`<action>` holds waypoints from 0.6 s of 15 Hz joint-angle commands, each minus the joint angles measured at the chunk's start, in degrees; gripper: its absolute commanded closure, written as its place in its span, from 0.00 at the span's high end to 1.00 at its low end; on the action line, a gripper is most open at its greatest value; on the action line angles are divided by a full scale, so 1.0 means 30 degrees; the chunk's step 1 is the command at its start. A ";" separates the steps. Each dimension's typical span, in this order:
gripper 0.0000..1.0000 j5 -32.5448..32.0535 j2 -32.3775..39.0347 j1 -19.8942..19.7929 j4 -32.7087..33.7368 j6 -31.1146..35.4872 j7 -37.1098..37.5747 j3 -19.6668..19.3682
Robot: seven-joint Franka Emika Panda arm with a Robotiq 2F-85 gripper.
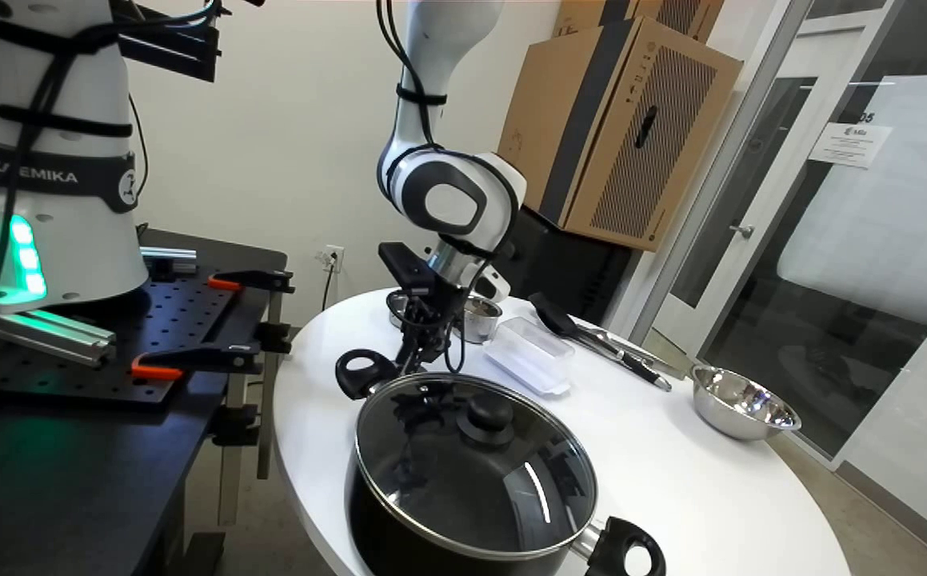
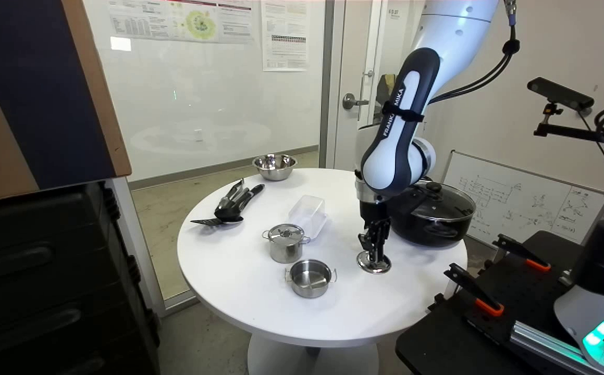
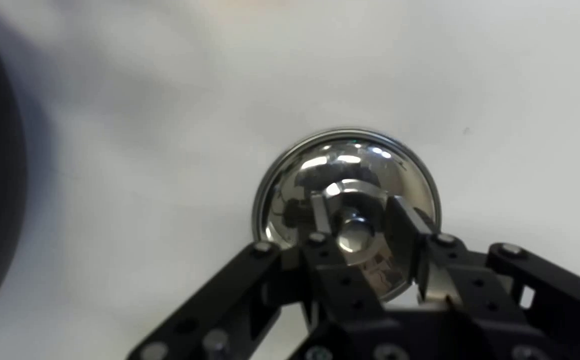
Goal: Put the silver lid on the silver pot at the front of the table
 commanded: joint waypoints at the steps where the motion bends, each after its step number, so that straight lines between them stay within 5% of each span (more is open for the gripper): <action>1: 0.03 -0.0318 -0.0079 0.0394 -0.0221 0.0259 0.0604 -0.0257; 9: 0.05 -0.0064 -0.1877 -0.0007 -0.1206 0.0259 0.0078 0.0629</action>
